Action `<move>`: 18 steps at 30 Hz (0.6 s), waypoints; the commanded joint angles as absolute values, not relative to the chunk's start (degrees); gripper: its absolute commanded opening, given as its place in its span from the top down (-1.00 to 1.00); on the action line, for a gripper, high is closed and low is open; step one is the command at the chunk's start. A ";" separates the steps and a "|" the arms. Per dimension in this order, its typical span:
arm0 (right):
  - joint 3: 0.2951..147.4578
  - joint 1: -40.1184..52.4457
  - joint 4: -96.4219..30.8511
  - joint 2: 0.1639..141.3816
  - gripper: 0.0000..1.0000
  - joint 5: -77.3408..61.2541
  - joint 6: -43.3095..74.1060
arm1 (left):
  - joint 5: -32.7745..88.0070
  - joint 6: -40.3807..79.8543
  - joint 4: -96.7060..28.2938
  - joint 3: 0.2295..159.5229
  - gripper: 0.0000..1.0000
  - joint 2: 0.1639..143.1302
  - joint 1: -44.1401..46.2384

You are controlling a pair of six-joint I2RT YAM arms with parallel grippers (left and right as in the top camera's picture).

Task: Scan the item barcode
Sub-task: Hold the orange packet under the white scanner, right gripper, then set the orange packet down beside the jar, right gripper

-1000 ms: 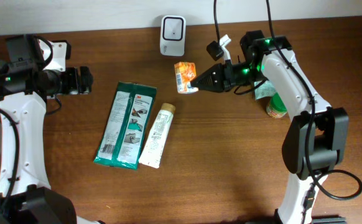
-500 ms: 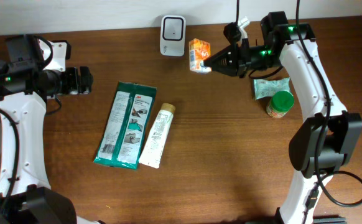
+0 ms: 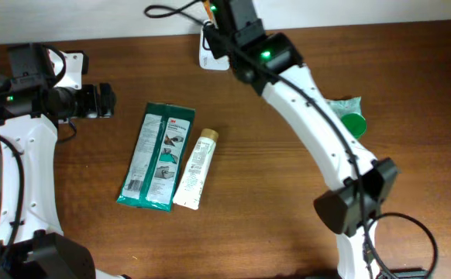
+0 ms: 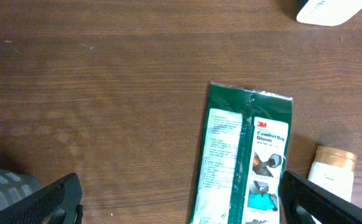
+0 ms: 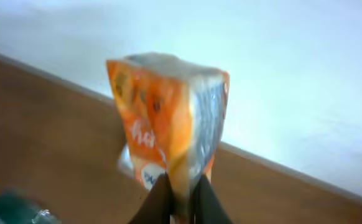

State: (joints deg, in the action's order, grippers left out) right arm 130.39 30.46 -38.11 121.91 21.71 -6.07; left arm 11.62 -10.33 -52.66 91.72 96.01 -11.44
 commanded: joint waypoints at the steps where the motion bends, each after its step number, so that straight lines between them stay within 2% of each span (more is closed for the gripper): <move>1: 130.78 29.54 -28.91 130.30 0.92 30.70 -19.38 | 12.25 -11.27 -52.62 92.09 -0.98 95.55 -11.79; 5: 130.78 27.33 -14.50 141.82 0.91 30.70 -34.48 | 12.25 -11.27 -52.62 92.09 -0.98 95.55 -11.79; 9: 130.78 27.24 -10.24 147.52 0.91 30.70 -42.52 | 12.25 -11.27 -52.62 92.09 -0.98 95.55 -11.79; 18: 130.74 27.66 -10.96 147.83 0.92 30.68 -43.24 | 12.25 -11.27 -52.62 92.09 -0.98 95.55 -11.79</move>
State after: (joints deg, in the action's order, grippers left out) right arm 130.28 27.14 -10.96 147.48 29.98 -43.44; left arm 11.64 -10.33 -52.73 91.72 96.01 -11.44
